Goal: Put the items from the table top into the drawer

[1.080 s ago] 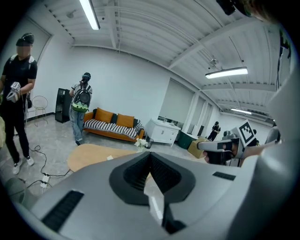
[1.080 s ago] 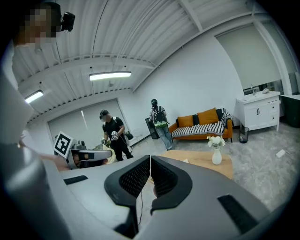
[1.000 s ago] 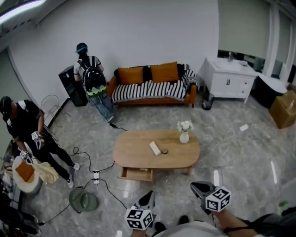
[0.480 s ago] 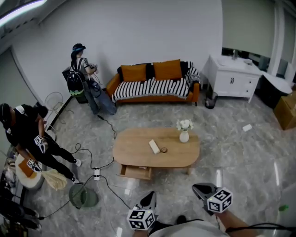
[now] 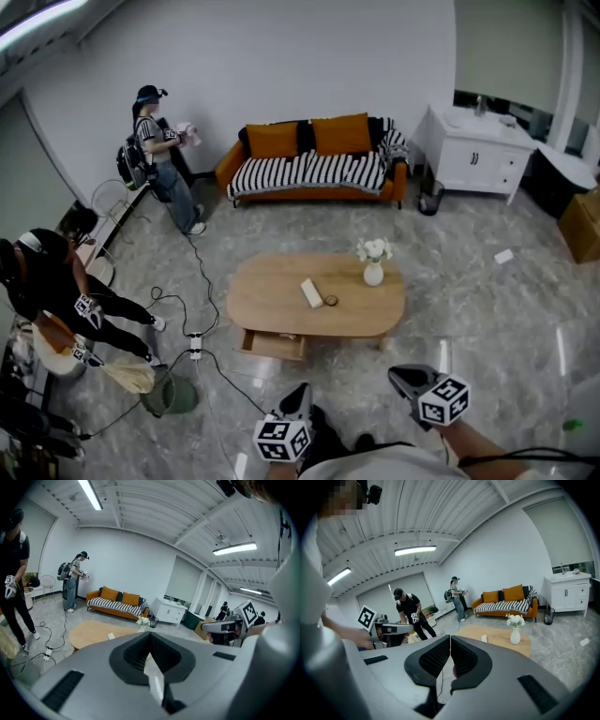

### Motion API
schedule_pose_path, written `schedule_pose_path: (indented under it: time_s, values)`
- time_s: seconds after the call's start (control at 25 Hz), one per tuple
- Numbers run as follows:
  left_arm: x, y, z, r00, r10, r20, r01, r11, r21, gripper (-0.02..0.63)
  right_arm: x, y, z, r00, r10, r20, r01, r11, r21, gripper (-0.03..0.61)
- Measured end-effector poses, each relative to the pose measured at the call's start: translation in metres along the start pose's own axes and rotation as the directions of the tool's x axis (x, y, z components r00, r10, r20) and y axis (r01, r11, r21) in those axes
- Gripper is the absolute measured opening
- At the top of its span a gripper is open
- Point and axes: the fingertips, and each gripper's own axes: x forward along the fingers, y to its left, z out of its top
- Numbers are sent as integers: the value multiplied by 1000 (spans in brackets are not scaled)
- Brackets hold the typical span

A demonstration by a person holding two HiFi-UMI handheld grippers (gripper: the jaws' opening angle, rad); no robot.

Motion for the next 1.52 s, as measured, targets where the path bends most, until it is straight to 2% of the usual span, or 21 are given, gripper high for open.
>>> schedule_pose_path:
  time_s: [0.28, 0.56, 0.8, 0.92, 1.2, 1.52]
  values:
    - [12, 34, 8, 1000, 13, -9, -13, 1000, -11, 0, 32, -5, 7, 1000, -15, -7, 15, 1000, 15, 32]
    - [38, 83, 33, 1000, 11, -2, -11, 1000, -27, 0, 80, -17, 28, 999, -51, 0, 51, 998, 49, 32]
    - [67, 128, 48, 1000, -3, -31, 3, 1000, -13, 0, 127, -23, 46, 998, -67, 0, 66, 996, 51, 32]
    - [77, 145, 59, 999, -19, -36, 19, 1000, 3, 0, 149, -23, 54, 998, -70, -8, 70, 996, 60, 32]
    - [100, 185, 70, 998, -55, -38, 58, 994, 93, 0, 198, -26, 65, 998, -67, -19, 68, 995, 68, 32]
    - [112, 218, 75, 992, -113, -62, 118, 990, 82, 0, 245, -26, 62, 997, -62, -50, 68, 990, 127, 31]
